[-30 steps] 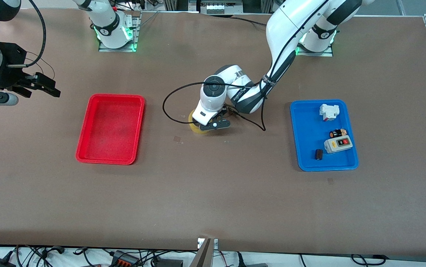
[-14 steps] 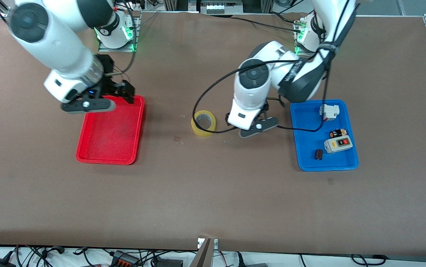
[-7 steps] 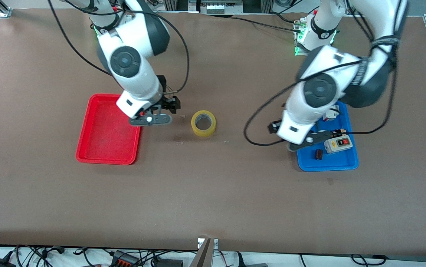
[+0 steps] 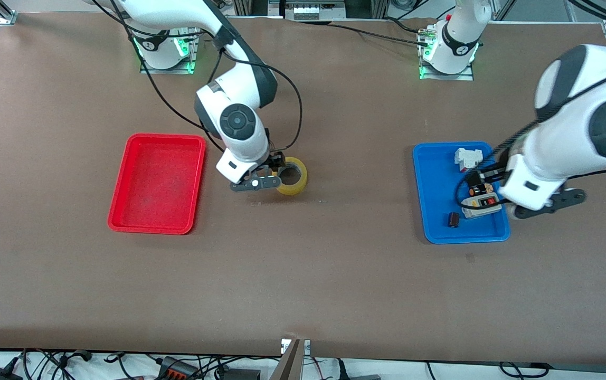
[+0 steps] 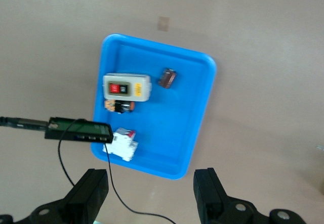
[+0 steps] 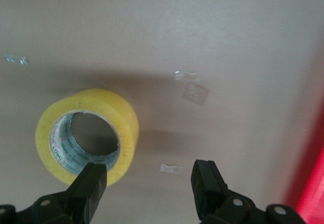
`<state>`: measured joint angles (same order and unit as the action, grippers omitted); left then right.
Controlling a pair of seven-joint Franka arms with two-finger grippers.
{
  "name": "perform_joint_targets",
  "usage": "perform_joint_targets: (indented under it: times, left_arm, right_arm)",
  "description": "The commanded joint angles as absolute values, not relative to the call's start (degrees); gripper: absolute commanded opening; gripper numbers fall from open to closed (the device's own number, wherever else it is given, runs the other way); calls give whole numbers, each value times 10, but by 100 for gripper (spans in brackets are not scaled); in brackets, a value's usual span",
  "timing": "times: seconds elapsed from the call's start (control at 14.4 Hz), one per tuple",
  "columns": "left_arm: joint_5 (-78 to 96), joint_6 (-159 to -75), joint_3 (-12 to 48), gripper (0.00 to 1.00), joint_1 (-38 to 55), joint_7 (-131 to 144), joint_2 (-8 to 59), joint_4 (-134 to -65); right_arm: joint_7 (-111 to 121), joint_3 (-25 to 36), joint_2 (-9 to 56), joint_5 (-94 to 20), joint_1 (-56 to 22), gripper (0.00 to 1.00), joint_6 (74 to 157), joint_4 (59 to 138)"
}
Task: Place and move tape with both arms
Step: 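Grasp the tape with the right gripper while the left gripper withdraws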
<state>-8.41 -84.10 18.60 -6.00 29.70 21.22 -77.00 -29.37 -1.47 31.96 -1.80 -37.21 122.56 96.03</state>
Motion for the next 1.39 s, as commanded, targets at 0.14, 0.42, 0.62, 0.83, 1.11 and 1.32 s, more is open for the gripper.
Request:
perform_joint_targets:
  times: [0.14,0.42,0.62,0.83,1.11,1.32]
  left_arm:
    - [-76,-821,132,100,-68,217,194,-766]
    - [22,-820,-51,100,23,95,164,-771]
    - [42,-824,-62,100,23,47,144,-775]
    - [42,-826,-46,100,22,47,92,-845]
    - [54,-883,13,100,4,44,43,-923]
    - [58,-879,18,100,2,52,38,-892]
  right_arm:
    - [-304,-10,359,-20,-396,98,1282,956]
    - [-304,-9,381,-19,-396,98,1311,959]
    - [-304,-9,383,-19,-397,98,1332,968]
    - [-303,-9,388,-15,-396,83,1336,968]
    - [-303,-8,389,-13,-396,12,1338,969]
    - [-307,-8,363,-17,-393,2,1330,969]
